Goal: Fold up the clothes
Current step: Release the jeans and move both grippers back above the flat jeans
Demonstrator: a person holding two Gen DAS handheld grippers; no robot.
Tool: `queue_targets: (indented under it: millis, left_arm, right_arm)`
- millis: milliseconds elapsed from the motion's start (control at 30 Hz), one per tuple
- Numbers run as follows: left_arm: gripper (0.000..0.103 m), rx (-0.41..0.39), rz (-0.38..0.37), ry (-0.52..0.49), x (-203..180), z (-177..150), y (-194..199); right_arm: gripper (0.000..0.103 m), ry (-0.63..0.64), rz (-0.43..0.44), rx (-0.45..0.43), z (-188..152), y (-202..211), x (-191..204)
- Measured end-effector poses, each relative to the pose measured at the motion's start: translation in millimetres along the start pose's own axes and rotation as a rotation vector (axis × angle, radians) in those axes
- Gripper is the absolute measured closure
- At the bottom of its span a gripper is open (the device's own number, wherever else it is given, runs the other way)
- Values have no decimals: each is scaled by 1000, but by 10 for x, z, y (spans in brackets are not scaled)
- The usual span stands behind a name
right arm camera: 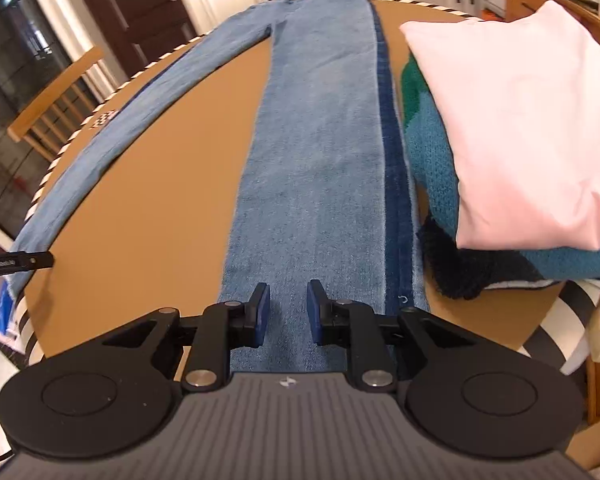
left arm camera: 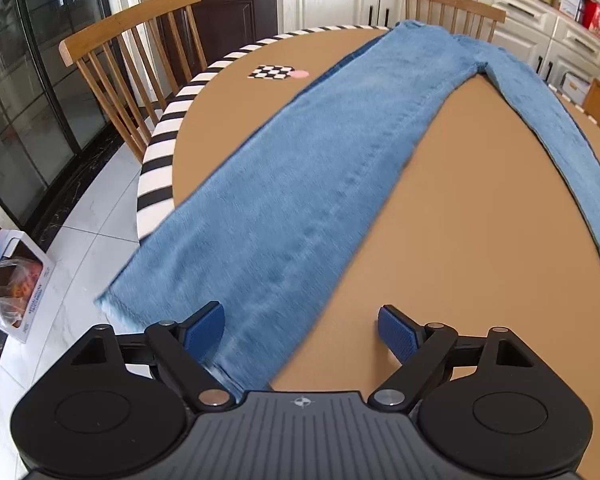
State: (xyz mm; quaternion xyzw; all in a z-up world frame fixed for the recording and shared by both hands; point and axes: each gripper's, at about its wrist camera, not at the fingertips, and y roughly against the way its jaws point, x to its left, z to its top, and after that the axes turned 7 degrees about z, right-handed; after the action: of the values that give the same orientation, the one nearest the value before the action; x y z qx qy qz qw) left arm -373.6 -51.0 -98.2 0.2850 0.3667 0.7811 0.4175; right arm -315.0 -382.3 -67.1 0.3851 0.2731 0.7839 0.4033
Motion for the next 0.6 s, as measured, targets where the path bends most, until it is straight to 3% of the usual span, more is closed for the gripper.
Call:
queue_targets:
  millis: [233, 333, 400, 500, 600]
  left_arm:
    - [7, 30, -7, -6, -87, 23, -13]
    - [8, 51, 2, 14, -115, 58, -15]
    - [11, 74, 9, 68, -122, 109, 25]
    - [11, 67, -30, 184, -207, 201, 258]
    - [10, 35, -88, 267, -469, 241, 565]
  right_arm:
    - [81, -52, 27, 17, 49, -28, -48]
    - [69, -40, 22, 58, 98, -85, 24]
    - [69, -36, 52, 86, 161, -90, 62]
    - [69, -35, 131, 38, 356, 88, 98]
    - [50, 10, 212, -44, 701, 366, -4]
